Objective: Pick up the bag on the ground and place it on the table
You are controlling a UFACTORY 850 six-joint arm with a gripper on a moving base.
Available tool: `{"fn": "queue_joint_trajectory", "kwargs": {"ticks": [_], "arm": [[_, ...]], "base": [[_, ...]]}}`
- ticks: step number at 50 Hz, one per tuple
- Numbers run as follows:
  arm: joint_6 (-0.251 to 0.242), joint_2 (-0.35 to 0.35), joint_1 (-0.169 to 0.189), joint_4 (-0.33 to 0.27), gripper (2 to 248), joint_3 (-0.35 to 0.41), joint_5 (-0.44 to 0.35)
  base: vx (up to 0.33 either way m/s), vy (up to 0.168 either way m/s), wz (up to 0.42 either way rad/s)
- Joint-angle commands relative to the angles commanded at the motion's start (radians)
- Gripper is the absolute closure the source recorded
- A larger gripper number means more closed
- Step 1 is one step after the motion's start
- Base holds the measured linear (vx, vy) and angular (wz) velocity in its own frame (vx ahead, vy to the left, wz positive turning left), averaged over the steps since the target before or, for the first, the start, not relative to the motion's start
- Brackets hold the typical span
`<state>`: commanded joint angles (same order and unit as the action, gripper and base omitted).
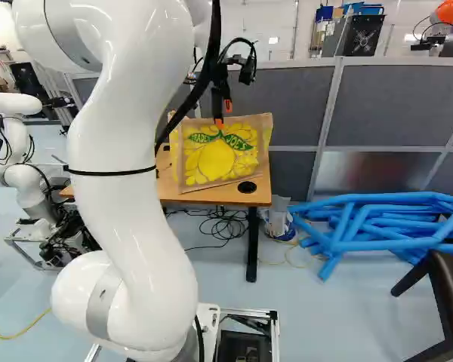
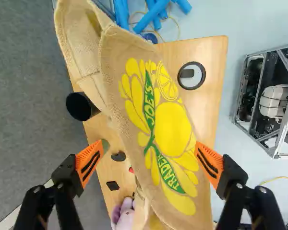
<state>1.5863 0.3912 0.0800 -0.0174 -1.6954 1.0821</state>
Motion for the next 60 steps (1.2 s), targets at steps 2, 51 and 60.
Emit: {"fn": "queue_joint_trajectory", "kwargs": {"ticks": [2,51,60], "arm": [[0.0,-0.001,0.0,0.0,3,-0.005,0.005],[0.0,-0.021,-0.002,0.0,3,-0.058,0.045],[0.0,-0.021,-0.002,0.0,3,-0.058,0.045]], "base": [[0.0,0.0,0.0],[-0.01,0.003,0.01],[-0.111,0.001,0.021]]}}
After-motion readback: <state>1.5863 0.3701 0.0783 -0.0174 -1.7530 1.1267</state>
